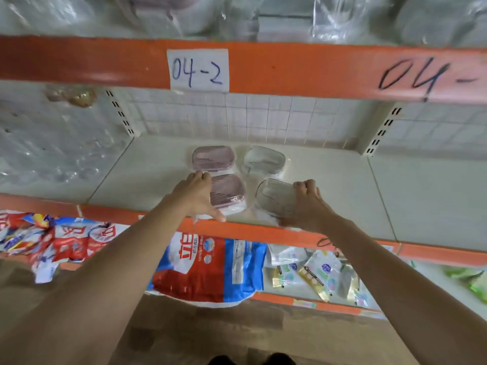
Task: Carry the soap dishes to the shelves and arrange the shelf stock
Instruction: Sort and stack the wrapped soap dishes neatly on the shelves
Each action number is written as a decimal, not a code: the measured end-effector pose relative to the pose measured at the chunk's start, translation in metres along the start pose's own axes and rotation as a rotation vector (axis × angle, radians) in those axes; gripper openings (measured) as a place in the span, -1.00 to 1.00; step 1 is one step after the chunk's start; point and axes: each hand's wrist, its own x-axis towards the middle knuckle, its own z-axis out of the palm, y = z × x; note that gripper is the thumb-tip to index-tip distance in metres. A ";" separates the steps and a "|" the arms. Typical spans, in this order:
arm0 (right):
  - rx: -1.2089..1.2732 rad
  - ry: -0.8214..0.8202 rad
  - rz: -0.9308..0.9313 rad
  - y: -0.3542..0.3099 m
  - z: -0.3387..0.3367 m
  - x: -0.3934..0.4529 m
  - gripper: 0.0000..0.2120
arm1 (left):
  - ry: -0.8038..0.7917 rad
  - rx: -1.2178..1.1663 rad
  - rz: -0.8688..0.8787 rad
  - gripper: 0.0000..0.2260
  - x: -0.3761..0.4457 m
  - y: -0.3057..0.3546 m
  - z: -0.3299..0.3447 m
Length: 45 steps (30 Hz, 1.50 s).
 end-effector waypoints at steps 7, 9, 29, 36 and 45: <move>-0.090 0.061 -0.036 0.020 0.032 0.064 -0.11 | 0.170 -0.064 -0.026 0.07 0.058 -0.011 0.041; -0.111 0.103 -0.028 0.022 0.032 0.077 -0.12 | 0.222 -0.088 -0.044 0.08 0.071 -0.016 0.042; -0.396 0.034 -0.131 -0.010 -0.003 0.036 -0.35 | 0.198 0.088 -0.001 -0.21 0.017 -0.022 0.014; -0.421 -0.197 -0.185 -0.048 -0.032 -0.026 -0.38 | -0.004 0.090 0.044 -0.46 -0.058 -0.009 -0.020; -0.367 -0.279 -0.252 -0.090 -0.068 -0.095 -0.45 | -0.106 0.011 0.095 -0.52 -0.136 0.005 -0.065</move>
